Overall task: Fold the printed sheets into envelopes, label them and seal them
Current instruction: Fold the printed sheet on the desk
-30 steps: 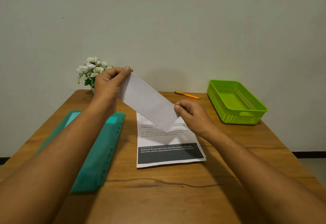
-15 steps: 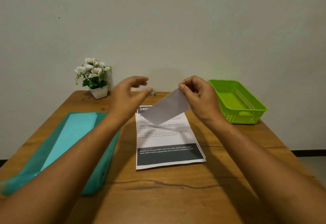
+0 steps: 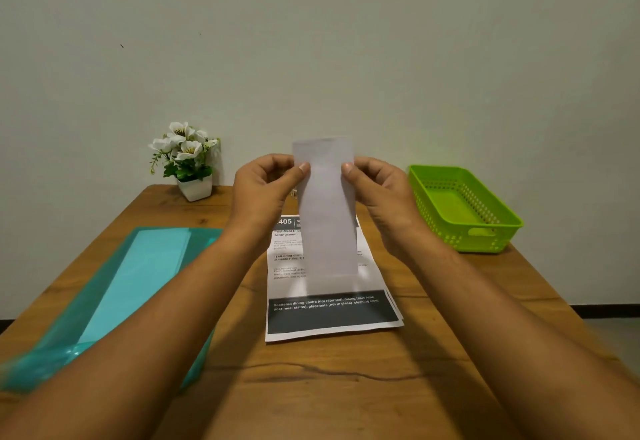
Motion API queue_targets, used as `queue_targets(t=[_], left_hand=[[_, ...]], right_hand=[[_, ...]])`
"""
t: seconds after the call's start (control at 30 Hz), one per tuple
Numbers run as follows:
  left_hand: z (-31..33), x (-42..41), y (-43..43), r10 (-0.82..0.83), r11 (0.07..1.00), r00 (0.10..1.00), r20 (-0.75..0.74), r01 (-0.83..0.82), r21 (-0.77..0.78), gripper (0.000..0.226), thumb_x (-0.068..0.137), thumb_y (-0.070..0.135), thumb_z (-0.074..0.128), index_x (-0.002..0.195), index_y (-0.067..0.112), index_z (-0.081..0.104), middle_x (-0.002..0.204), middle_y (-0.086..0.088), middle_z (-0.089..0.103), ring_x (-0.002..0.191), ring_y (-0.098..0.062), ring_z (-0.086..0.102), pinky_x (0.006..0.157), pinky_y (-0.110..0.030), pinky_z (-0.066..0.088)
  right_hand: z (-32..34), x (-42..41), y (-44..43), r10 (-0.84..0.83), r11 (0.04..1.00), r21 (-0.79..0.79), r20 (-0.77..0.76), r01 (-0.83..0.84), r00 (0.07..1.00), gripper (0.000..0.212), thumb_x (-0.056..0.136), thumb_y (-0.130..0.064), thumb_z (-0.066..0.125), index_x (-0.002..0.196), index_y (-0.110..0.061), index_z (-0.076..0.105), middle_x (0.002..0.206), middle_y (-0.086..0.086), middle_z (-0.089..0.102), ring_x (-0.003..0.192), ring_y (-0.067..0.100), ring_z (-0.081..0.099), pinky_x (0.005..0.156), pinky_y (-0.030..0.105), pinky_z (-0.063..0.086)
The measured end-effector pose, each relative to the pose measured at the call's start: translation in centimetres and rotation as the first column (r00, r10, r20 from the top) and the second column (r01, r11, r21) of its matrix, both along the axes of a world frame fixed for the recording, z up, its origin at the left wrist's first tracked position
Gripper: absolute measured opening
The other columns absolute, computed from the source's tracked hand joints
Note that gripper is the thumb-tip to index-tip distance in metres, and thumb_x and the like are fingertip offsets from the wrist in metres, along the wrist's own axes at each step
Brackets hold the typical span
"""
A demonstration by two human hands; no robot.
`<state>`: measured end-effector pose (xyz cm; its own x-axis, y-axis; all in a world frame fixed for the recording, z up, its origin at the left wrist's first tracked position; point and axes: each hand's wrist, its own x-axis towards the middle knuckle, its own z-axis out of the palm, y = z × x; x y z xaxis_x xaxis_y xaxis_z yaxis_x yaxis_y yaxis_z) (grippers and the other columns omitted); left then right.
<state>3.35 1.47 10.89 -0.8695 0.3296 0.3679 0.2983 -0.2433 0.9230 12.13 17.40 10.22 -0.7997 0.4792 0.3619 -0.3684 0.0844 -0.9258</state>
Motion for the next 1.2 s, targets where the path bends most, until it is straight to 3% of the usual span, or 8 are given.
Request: queue_targets(t=[0.2, 0.33, 0.47, 0.6, 0.87, 1.0, 1.13, 1.2], left_hand=[[-0.7, 0.0, -0.3, -0.045, 0.999, 0.997, 0.055, 0.044, 0.023, 0.023, 0.089, 0.009, 0.078, 0.109, 0.008, 0.067, 0.09, -0.005, 0.071, 0.085, -0.011, 0.068, 0.079, -0.023, 0.056], [0.6, -0.9, -1.2, -0.011, 0.986, 0.985, -0.174, -0.018, -0.164, 0.037, 0.088, 0.031, 0.081, 0.122, 0.024, 0.071, 0.105, -0.001, 0.073, 0.098, -0.011, 0.068, 0.086, -0.026, 0.057], [2.4, -0.5, -1.5, -0.154, 0.934, 0.951, -0.267, 0.052, -0.354, 0.021, 0.093, 0.033, 0.075, 0.108, 0.02, 0.08, 0.099, 0.004, 0.079, 0.097, -0.014, 0.074, 0.087, -0.04, 0.061], [1.6, -0.9, -1.6, -0.169, 0.919, 0.949, -0.265, 0.055, -0.39, 0.016, 0.095, 0.033, 0.074, 0.097, 0.019, 0.082, 0.092, 0.001, 0.079, 0.088, -0.02, 0.074, 0.078, -0.046, 0.06], [-0.3, -1.8, -2.2, -0.084, 0.967, 0.987, -0.137, 0.047, -0.25, 0.018, 0.093, 0.029, 0.075, 0.095, 0.012, 0.082, 0.09, -0.007, 0.078, 0.078, -0.01, 0.066, 0.067, -0.023, 0.05], [-1.0, -2.3, -2.9, -0.043, 0.984, 0.997, -0.062, 0.032, -0.176, 0.016, 0.094, 0.021, 0.073, 0.097, 0.008, 0.08, 0.083, -0.004, 0.077, 0.071, -0.006, 0.065, 0.063, -0.018, 0.05], [-2.5, -3.0, -3.3, -0.012, 0.986, 1.0, -0.004, 0.011, -0.165, 0.013, 0.094, 0.023, 0.073, 0.092, 0.014, 0.081, 0.083, -0.004, 0.078, 0.072, -0.011, 0.068, 0.064, -0.023, 0.053], [-3.8, -3.5, -3.4, 0.043, 0.978, 0.999, 0.026, -0.037, -0.204, 0.014, 0.094, 0.028, 0.073, 0.089, 0.018, 0.08, 0.082, 0.0, 0.078, 0.07, -0.009, 0.068, 0.064, -0.025, 0.053]], right_hand=[[-0.1, -0.3, -0.5, -0.009, 0.994, 0.105, 0.048, 0.004, 0.999, 0.025, 0.105, -0.018, 0.059, 0.101, 0.003, 0.072, 0.104, 0.026, 0.073, 0.083, 0.019, 0.064, 0.075, 0.033, 0.052], [0.1, -0.3, -0.3, -0.017, 0.936, 0.35, 0.108, -0.022, 0.994, 0.029, 0.106, -0.024, 0.058, 0.095, -0.001, 0.071, 0.09, 0.022, 0.072, 0.075, 0.014, 0.058, 0.068, 0.032, 0.042], [0.1, -0.7, -0.9, 0.0, 0.878, 0.476, 0.117, -0.056, 0.993, 0.033, 0.1, -0.036, 0.056, 0.092, -0.009, 0.072, 0.087, 0.017, 0.072, 0.073, 0.015, 0.059, 0.066, 0.037, 0.045], [-0.4, -0.8, -1.1, -0.008, 0.822, 0.566, 0.125, -0.064, 0.992, 0.038, 0.1, -0.04, 0.051, 0.087, -0.009, 0.068, 0.082, 0.018, 0.067, 0.07, 0.03, 0.057, 0.066, 0.051, 0.048], [-2.4, 0.1, 0.5, 0.032, 0.801, 0.574, 0.243, -0.17, 0.969, 0.033, 0.105, -0.03, 0.051, 0.091, -0.007, 0.07, 0.086, 0.015, 0.07, 0.072, 0.013, 0.058, 0.065, 0.034, 0.042], [-4.1, 0.8, 2.0, 0.025, 0.812, 0.547, 0.314, -0.203, 0.949, 0.031, 0.107, -0.022, 0.053, 0.082, -0.016, 0.07, 0.075, -0.007, 0.066, 0.07, 0.006, 0.054, 0.066, 0.033, 0.04], [-6.1, 1.5, 3.7, 0.009, 0.816, 0.532, 0.38, -0.226, 0.925, 0.037, 0.103, -0.038, 0.052, 0.085, -0.011, 0.069, 0.082, 0.013, 0.069, 0.074, 0.013, 0.055, 0.067, 0.039, 0.043], [-6.7, 2.1, 4.3, 0.007, 0.834, 0.504, 0.397, -0.224, 0.918, 0.034, 0.106, -0.03, 0.052, 0.087, -0.007, 0.071, 0.088, 0.019, 0.071, 0.075, 0.011, 0.058, 0.069, 0.037, 0.047]])
